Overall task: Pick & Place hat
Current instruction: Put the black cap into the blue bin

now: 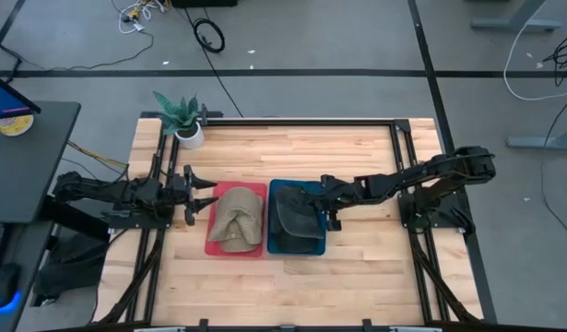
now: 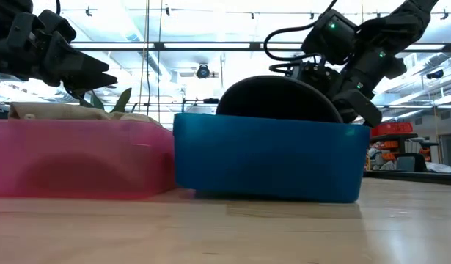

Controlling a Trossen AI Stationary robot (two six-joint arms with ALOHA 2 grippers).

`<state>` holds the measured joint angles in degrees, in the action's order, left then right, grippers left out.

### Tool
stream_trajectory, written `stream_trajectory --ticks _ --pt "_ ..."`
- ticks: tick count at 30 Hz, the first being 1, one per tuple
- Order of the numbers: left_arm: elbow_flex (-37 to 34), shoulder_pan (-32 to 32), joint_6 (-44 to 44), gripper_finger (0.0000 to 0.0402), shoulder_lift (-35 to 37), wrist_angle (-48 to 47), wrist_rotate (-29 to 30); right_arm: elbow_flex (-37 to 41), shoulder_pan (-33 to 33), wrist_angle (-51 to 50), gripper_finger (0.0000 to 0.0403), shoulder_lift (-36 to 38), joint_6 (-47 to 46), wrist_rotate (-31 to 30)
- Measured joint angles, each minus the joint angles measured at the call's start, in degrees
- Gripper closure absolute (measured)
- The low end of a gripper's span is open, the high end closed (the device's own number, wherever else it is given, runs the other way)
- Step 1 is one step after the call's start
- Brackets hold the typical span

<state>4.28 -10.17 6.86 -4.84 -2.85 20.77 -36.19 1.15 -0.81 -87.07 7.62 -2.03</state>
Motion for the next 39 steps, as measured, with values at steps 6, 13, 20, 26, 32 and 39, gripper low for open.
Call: stream_trajectory --ticks 6,13,20,26,32,39 --pt "0.01 0.00 0.01 0.0177 0.00 0.02 0.00 -3.21 0.46 -6.25 0.0394 1.45 0.31 -0.08" --pt "0.01 0.00 0.01 0.0177 0.00 0.04 -0.02 -6.63 1.53 -9.76 0.0394 2.56 0.86 -2.02" --pt "0.01 0.00 -0.01 0.0177 0.00 0.06 -0.01 -6.81 1.57 -9.71 0.0394 5.51 0.36 -2.01" --pt "0.01 0.00 0.01 0.0177 0.00 0.07 -0.02 -6.88 2.04 -5.63 0.0394 8.08 -1.07 -1.78" --pt "0.01 0.00 0.00 0.0177 -0.01 0.07 -0.02 -7.08 4.56 5.84 0.0394 6.94 1.70 4.92" --pt "0.03 -0.01 -0.01 0.0177 -0.02 0.03 -0.04 -7.01 6.07 12.35 0.0394 -2.24 1.88 5.10"
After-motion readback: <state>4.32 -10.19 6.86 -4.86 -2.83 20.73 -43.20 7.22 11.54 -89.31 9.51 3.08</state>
